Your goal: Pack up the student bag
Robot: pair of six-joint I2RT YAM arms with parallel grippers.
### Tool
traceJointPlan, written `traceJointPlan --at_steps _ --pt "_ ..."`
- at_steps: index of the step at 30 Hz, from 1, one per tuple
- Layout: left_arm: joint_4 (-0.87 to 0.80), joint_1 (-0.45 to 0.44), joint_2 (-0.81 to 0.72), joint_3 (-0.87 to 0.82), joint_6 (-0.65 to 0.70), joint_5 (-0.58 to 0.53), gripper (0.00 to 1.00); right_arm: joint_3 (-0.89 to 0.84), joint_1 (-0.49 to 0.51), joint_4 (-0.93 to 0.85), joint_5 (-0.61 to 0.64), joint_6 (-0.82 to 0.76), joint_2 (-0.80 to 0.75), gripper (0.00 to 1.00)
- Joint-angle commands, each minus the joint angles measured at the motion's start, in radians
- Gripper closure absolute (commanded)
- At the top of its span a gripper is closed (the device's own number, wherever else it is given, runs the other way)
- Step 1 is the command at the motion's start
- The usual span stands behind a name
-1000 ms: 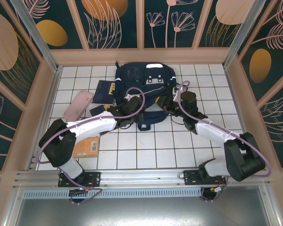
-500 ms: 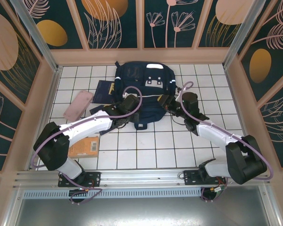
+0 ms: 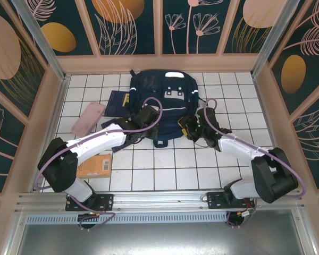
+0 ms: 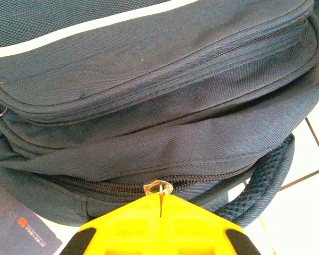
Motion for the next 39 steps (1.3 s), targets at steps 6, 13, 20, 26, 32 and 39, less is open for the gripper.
traceJointPlan --at_steps 6,13,20,26,32,39 --pt "0.051 0.002 0.007 0.031 0.035 -0.001 1.00 0.085 0.013 -0.057 -0.004 0.071 0.119 0.63" --pt "0.007 0.003 -0.003 0.007 0.005 -0.069 1.00 0.088 -0.003 -0.081 0.092 0.021 0.103 0.98" --pt "0.026 0.009 -0.023 -0.085 -0.071 0.066 0.64 0.045 -0.013 -0.012 0.071 -0.020 0.065 1.00" --pt "0.030 0.013 0.024 -0.096 -0.099 0.101 0.61 0.047 -0.012 -0.007 0.053 -0.032 0.069 1.00" --pt "0.036 0.024 0.074 -0.064 -0.100 0.109 0.62 0.044 -0.011 -0.013 0.050 -0.031 0.071 1.00" --pt "0.029 0.027 0.113 -0.035 -0.085 0.092 0.67 0.048 -0.011 -0.018 0.048 -0.034 0.071 1.00"
